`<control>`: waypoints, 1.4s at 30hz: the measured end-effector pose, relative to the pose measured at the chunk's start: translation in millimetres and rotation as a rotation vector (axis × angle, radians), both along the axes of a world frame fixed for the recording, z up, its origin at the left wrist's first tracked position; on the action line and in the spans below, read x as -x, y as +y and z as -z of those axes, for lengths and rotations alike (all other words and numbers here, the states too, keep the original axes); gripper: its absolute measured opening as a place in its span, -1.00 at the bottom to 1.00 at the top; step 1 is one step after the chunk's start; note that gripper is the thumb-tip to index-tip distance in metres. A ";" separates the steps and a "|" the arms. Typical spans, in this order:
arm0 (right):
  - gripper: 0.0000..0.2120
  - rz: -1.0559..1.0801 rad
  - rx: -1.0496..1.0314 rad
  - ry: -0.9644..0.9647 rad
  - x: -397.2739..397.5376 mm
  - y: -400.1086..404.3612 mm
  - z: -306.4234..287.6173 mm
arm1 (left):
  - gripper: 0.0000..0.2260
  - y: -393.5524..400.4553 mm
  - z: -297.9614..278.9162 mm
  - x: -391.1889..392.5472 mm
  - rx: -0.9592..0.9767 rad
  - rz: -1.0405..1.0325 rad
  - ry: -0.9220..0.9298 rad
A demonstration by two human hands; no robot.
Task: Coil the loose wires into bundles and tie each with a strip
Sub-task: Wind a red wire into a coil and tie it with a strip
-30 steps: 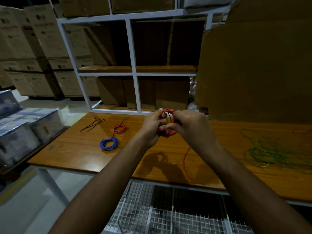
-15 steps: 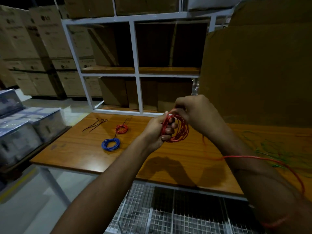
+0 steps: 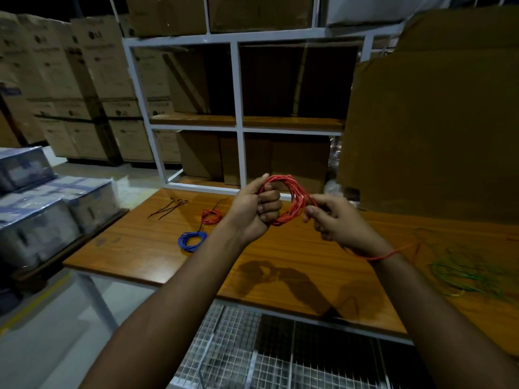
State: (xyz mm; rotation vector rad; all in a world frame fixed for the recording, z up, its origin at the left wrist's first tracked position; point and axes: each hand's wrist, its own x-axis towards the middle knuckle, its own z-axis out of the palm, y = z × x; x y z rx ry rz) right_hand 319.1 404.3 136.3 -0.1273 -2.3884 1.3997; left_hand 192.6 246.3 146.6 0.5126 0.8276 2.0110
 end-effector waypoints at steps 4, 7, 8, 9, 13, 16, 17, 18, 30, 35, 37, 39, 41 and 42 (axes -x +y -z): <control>-0.72 0.262 0.015 0.251 -3.9 -11.5 19.8 | -0.64 -0.6 -3.4 5.5 -0.054 -0.087 -0.101; -0.87 0.322 -0.332 0.352 -4.6 -20.9 29.4 | -0.65 2.3 -2.5 5.1 -0.045 -0.135 -0.115; -0.90 0.299 -0.462 0.370 -3.4 -26.6 32.0 | -0.65 4.5 -1.1 4.4 -0.040 -0.145 -0.121; -0.92 0.260 -0.559 0.390 -1.5 -32.0 34.0 | -0.66 6.9 0.2 3.2 -0.038 -0.146 -0.127; -0.87 0.136 -0.704 0.428 4.2 -40.3 33.3 | -0.67 14.0 5.2 -3.0 -0.026 -0.132 -0.120; -0.84 0.086 -0.759 0.471 5.1 -35.4 31.1 | -0.66 13.8 8.9 -6.3 -0.040 -0.146 -0.110; -0.84 0.081 -0.772 0.485 4.8 -34.2 30.8 | -0.66 13.6 9.8 -7.4 -0.048 -0.150 -0.114; -0.83 0.078 -0.777 0.499 4.4 -33.7 30.7 | -0.66 13.7 10.2 -8.3 -0.055 -0.154 -0.119; -0.64 0.391 -0.799 0.431 13.3 -34.0 40.7 | -0.67 13.9 18.8 -16.8 -0.068 -0.213 -0.132; -0.56 0.395 -0.867 0.430 16.4 -38.2 53.5 | -0.66 12.9 13.8 -16.2 -0.122 -0.180 -0.124; -0.57 0.437 -0.840 0.382 16.2 -41.9 51.7 | -0.65 13.8 12.9 -18.2 -0.130 -0.181 -0.110; -0.63 0.473 -0.731 0.319 15.4 -48.5 47.8 | -0.65 16.1 13.3 -20.2 -0.130 -0.196 -0.097; -0.62 0.475 -0.553 0.254 17.0 -55.5 45.3 | -0.65 18.6 12.5 -21.7 -0.123 -0.221 -0.098; -0.60 0.460 -0.478 0.199 18.8 -59.2 44.3 | -0.65 19.7 12.0 -22.2 -0.111 -0.237 -0.098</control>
